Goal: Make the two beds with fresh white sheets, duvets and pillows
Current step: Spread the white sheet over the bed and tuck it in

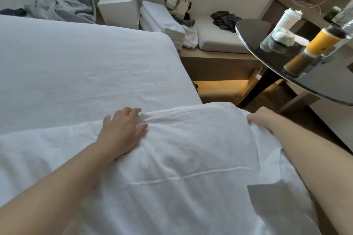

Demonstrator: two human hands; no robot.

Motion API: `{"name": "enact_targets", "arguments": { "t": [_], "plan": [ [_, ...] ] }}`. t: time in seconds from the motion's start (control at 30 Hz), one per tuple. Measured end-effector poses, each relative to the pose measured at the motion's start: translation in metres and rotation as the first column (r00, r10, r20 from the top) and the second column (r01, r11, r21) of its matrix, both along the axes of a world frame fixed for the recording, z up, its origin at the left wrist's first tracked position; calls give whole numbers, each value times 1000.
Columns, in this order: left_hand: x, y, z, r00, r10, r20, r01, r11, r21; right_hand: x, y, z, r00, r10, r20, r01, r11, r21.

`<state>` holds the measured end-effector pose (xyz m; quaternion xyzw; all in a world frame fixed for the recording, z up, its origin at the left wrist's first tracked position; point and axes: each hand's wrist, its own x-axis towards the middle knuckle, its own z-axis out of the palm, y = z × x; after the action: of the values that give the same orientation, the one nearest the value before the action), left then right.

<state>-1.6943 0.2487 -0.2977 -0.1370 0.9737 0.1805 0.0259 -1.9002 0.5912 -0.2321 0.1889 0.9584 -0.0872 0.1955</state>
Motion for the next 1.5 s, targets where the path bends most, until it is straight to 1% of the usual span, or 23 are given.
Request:
{"name": "enact_targets", "arguments": {
  "t": [0.1, 0.23, 0.33, 0.4, 0.47, 0.53, 0.6, 0.67, 0.73, 0.8, 0.9, 0.97, 1.03, 1.1, 1.13, 1.2, 1.23, 1.27, 1.3, 1.37, 1.43, 1.47, 1.5],
  "plan": [
    [10, 28, 22, 993, -115, -27, 115, 993, -6, 23, 2, 28, 959, 2, 285, 6, 1000, -27],
    [32, 70, 41, 951, -307, 26, 308, 951, -30, 40, 32, 55, 826, 67, 559, -171, 976, 135],
    [50, 94, 43, 919, -394, 32, 395, 914, -87, 54, 81, 60, 814, 20, 581, -122, 983, 138],
    [61, 105, 44, 910, -415, 16, 414, 905, -97, 75, 91, 67, 819, 47, 572, -85, 996, 39],
    [73, 117, 43, 897, -441, 10, 440, 893, -95, 100, 92, 73, 766, 68, 639, -30, 997, -71],
    [85, 131, 42, 874, -486, 22, 485, 867, -116, 120, 97, 79, 713, 111, 692, -65, 994, -93],
    [96, 141, 41, 856, -514, 50, 516, 848, -118, 136, 106, 77, 762, 138, 633, -225, 973, 59],
    [104, 145, 42, 845, -529, 75, 534, 836, -127, 150, 120, 73, 850, 159, 502, -296, 933, 206],
    [113, 146, 41, 833, -545, 94, 553, 819, -156, 164, 135, 60, 940, 153, 305, -210, 964, 162],
    [123, 142, 37, 832, -548, 90, 554, 812, -182, 187, 142, 43, 989, 94, 113, -103, 991, 83],
    [137, 135, 33, 845, -524, 110, 535, 821, -197, 222, 140, 13, 978, 106, -178, -53, 958, 282],
    [142, 132, 34, 871, -484, 81, 490, 844, -217, 238, 121, 3, 922, 157, -353, -82, 972, 218],
    [147, 125, 34, 907, -418, 41, 414, 873, -259, 253, 96, -8, 881, 291, -373, -248, 956, 158],
    [153, 106, 28, 947, -322, 19, 315, 911, -267, 269, 85, -36, 870, 418, -260, -368, 903, 220],
    [158, 93, 23, 962, -273, 20, 269, 927, -260, 273, 85, -46, 899, 397, -186, -352, 907, 233],
    [171, 68, 15, 981, -193, 29, 194, 943, -271, 270, 85, -53, 968, 227, -110, -203, 959, 197],
    [176, 60, 13, 987, -159, 24, 159, 944, -288, 266, 76, -50, 977, 173, -125, -152, 975, 164],
    [179, 55, 13, 990, -139, 13, 137, 943, -303, 261, 59, -45, 967, 189, -169, -168, 977, 132],
    [181, 54, 13, 991, -136, -4, 128, 943, -307, 259, 35, -41, 933, 278, -231, -255, 959, 124],
    [184, 55, 12, 987, -147, -59, 123, 949, -292, 263, -22, -36, 790, 516, -332, -506, 854, 122],
    [194, 44, 5, 993, -108, -43, 91, 953, -290, 277, -59, -51, 653, 693, -307, -676, 715, 178],
    [201, 32, -1, 998, -66, -21, 57, 953, -297, 281, -65, -61, 628, 733, -261, -700, 679, 221],
    [210, 18, -7, 1000, -24, -1, 22, 947, -319, 280, -65, -71, 644, 733, -219, -692, 680, 242]
  ]
}}
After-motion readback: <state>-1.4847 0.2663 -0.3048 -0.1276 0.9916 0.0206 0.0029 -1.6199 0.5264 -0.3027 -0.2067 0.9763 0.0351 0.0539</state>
